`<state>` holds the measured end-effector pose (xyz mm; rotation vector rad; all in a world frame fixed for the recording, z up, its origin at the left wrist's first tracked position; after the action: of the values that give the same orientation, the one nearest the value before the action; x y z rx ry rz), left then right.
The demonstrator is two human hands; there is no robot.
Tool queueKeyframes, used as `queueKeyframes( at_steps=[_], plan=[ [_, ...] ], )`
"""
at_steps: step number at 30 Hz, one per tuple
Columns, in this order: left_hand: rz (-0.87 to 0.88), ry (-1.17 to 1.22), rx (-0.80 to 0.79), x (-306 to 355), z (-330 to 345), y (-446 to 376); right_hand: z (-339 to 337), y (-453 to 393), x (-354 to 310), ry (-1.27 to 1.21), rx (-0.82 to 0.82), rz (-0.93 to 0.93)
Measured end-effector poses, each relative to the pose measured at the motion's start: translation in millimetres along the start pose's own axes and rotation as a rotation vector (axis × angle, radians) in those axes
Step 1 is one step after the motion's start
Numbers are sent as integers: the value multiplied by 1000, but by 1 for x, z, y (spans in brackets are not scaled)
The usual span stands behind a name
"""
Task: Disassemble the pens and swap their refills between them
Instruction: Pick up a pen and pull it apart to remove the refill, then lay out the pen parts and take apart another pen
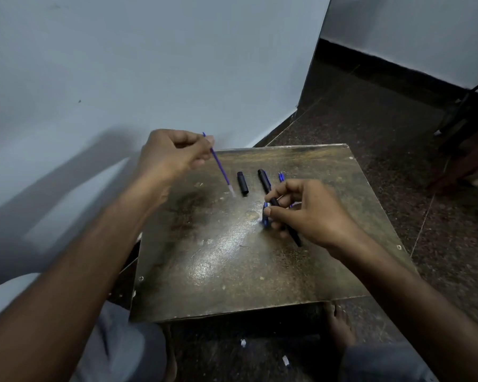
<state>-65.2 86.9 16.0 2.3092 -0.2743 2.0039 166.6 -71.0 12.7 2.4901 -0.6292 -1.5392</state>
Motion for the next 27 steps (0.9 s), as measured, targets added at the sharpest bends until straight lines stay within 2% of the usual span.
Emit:
queueKeyframes(
  at_steps=[3, 7, 10, 15, 17, 20, 24, 27],
  plan=[
    [-102, -196, -130, -11, -2, 0, -13, -4, 1, 17, 66, 20],
    [-134, -439, -273, -25, 11, 6, -24, -14, 1, 85, 138, 16],
    [-87, -571, -276, -31, 17, 7, -29, -18, 4, 161, 145, 35],
    [-31, -643, -249, -33, 21, 10, -38, -23, 5, 428, 229, 45],
    [39, -702, -210, -28, 23, 12, -41, -26, 8, 476, 221, 74],
    [252, -737, -129, -9, 33, 18, -39, -28, 8, 519, 197, 60],
    [468, -727, -251, 13, 70, 32, -30, -32, 11, 517, 205, 54],
    [507, -805, -318, 14, 92, 38, -24, -34, 14, 539, 211, 66]
  ],
)
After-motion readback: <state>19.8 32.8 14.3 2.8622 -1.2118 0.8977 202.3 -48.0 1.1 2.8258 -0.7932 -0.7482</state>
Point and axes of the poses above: each hand's wrist, its own y-axis away from the middle knuckle, its own z-axis out of the palm, x = y × z, the point moved 2 cm from there along -y, towards the middle knuckle, and after that the axes turned 9 degrees about z, right-handed, at the moved point
